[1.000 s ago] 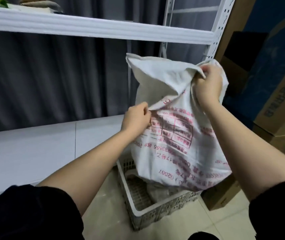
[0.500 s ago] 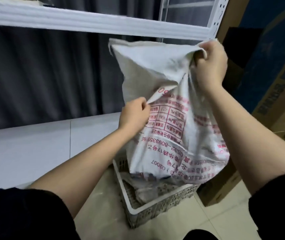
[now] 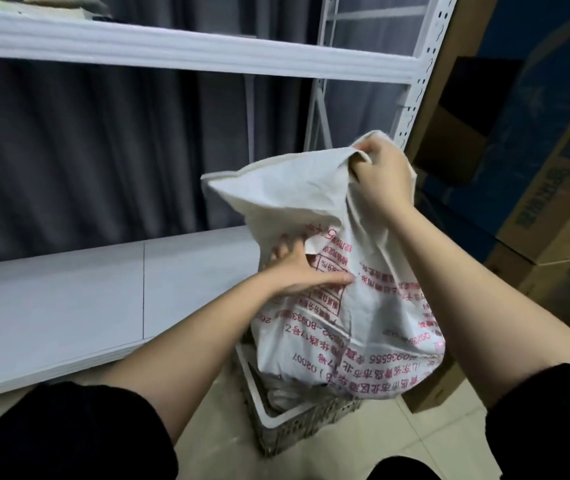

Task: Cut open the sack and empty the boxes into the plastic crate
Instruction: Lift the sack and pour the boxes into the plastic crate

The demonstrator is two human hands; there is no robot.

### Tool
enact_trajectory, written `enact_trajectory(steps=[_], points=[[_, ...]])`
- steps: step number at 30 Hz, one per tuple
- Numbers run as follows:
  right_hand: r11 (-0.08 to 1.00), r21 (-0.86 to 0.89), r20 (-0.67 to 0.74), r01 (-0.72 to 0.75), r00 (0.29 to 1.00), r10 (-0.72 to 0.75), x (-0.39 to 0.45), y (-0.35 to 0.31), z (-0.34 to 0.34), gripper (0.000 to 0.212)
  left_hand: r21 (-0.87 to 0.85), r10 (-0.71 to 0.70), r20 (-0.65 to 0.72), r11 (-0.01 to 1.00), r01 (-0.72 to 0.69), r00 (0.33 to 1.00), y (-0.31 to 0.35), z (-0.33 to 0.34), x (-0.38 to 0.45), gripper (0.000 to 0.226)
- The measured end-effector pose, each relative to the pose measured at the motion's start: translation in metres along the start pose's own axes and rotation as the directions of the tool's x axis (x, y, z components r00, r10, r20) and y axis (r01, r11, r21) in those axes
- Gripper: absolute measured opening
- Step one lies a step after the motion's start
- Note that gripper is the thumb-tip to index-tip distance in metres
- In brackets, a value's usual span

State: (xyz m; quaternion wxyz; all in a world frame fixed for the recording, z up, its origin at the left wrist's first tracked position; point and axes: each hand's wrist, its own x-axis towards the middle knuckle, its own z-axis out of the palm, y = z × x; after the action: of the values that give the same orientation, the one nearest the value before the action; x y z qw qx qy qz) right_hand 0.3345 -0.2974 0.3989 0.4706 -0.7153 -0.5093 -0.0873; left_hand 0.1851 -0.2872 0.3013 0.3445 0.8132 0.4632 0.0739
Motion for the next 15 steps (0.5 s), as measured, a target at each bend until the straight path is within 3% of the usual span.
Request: enact_trajectory(steps=[3, 6, 10, 12, 15], points=[[0.997, 0.079, 0.165, 0.002, 0.986, -0.015, -0.005, -0.010, 0.011, 0.015, -0.278, 0.016, -0.112, 0.959, -0.047, 0.994, 0.018, 0.015, 0.008, 0.114], [0.975, 0.211, 0.335, -0.067, 0.942, -0.007, -0.017, -0.019, 0.016, 0.017, -0.248, -0.064, -0.359, 0.968, -0.030, 0.931, 0.023, 0.019, 0.017, 0.075], [0.960, 0.275, 0.516, -0.053, 0.851, -0.100, -0.026, -0.024, 0.003, 0.020, -0.180, -0.075, -0.466, 0.984, -0.011, 0.881, 0.019, 0.011, 0.020, 0.052], [0.929, 0.352, 0.569, -0.111, 0.814, -0.118, -0.030, -0.018, -0.005, 0.052, -0.269, -0.083, -0.505, 0.961, -0.065, 0.859, 0.017, 0.006, 0.023, 0.046], [0.922, 0.387, 0.398, -0.034, 0.907, -0.134, -0.044, 0.007, -0.010, 0.091, -0.468, -0.220, -0.523, 0.882, -0.062, 0.824, 0.019, -0.008, 0.026, 0.037]])
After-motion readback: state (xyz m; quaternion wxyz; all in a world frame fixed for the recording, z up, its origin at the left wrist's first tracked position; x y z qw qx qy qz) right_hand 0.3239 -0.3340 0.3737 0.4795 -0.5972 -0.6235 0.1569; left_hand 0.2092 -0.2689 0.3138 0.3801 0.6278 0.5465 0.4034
